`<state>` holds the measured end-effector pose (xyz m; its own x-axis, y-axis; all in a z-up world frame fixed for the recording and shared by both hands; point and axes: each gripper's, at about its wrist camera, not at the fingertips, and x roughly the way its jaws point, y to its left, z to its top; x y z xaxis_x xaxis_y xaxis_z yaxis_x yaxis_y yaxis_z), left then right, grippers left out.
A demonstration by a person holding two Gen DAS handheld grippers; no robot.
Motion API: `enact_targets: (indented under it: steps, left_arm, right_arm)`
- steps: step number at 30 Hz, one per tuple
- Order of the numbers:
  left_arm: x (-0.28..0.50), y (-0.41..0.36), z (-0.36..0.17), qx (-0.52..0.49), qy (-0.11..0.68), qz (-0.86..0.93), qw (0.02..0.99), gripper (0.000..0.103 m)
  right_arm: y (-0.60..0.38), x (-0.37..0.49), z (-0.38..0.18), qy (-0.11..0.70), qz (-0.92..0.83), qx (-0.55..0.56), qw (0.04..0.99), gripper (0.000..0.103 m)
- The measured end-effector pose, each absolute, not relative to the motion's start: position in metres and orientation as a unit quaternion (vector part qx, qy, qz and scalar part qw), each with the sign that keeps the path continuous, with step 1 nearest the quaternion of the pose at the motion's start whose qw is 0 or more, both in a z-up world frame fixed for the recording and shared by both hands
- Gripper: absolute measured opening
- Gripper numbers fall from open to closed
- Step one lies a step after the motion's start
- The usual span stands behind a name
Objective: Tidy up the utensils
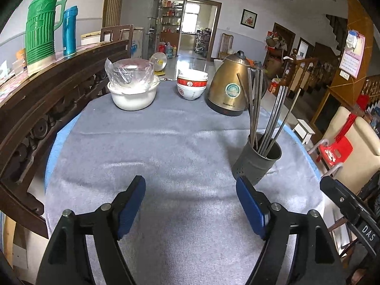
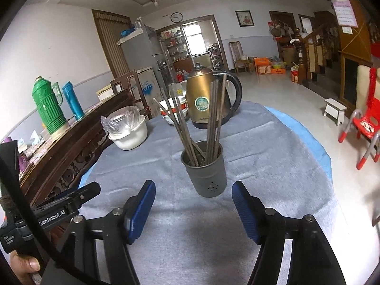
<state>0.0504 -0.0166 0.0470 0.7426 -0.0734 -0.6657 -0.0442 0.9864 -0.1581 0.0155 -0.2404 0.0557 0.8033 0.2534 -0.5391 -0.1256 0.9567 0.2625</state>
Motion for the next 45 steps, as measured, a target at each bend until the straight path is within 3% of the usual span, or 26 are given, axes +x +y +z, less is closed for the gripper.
enact_targets:
  steps: [11, 24, 45]
  left_arm:
    - [0.056, -0.025, 0.042, -0.061, 0.365, 0.003, 0.929, 0.081]
    - [0.059, -0.028, 0.049, -0.032, 0.345, 0.021, 0.938, 0.090]
    - [0.062, -0.056, 0.072, -0.014, 0.329, -0.033, 0.944, 0.091]
  right_arm:
    - [-0.245, 0.023, 0.050, 0.295, 0.100, 0.110, 0.944, 0.070]
    - [-0.236, 0.020, 0.052, 0.279, 0.096, 0.069, 0.953, 0.070]
    - [-0.239, 0.016, 0.065, 0.252, 0.086, 0.032, 0.963, 0.071]
